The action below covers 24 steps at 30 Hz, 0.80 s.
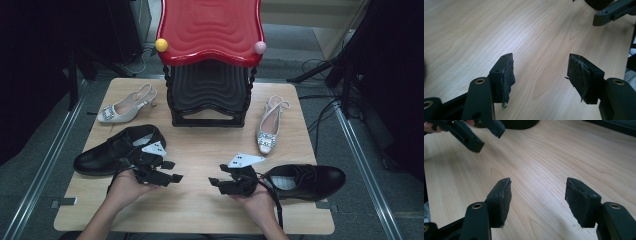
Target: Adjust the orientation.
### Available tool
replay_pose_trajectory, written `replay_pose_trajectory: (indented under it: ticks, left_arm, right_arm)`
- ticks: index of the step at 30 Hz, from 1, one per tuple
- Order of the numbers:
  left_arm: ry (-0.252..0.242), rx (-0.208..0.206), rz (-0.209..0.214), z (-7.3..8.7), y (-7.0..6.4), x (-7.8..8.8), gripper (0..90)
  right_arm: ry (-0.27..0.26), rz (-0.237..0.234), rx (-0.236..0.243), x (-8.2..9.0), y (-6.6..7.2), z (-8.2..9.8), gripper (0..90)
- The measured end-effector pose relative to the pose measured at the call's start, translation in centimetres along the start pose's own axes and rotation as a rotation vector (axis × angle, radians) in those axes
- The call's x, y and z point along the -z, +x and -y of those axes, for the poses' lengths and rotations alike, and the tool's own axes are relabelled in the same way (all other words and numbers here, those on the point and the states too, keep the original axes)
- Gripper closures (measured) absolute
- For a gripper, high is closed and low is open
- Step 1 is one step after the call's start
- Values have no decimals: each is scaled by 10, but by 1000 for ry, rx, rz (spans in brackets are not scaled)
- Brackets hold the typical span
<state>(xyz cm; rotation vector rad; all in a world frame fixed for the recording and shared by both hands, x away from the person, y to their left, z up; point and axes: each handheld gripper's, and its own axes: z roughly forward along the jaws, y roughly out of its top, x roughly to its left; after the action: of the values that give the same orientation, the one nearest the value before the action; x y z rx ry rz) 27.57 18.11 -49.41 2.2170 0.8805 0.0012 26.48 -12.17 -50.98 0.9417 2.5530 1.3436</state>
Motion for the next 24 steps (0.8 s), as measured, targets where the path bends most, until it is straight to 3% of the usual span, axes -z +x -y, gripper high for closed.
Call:
replay_pose_trajectory:
  ticks: [5, 6, 9, 24]
  left_arm:
    - [5, 1, -38, 0, 4, 6, 393]
    - [6, -1, -79, -1, 6, 11, 397]
    - [-11, 15, -77, -1, 9, 18, 411]
    - [-76, 51, -171, -8, 27, 55, 411]
  right_arm:
    - [25, -5, 1, -3, 1, 1, 396]
    - [25, -12, -7, -3, 1, 1, 402]
    - [34, -18, -14, -4, 1, 1, 405]
    - [72, -43, -13, -15, 6, 0, 415]
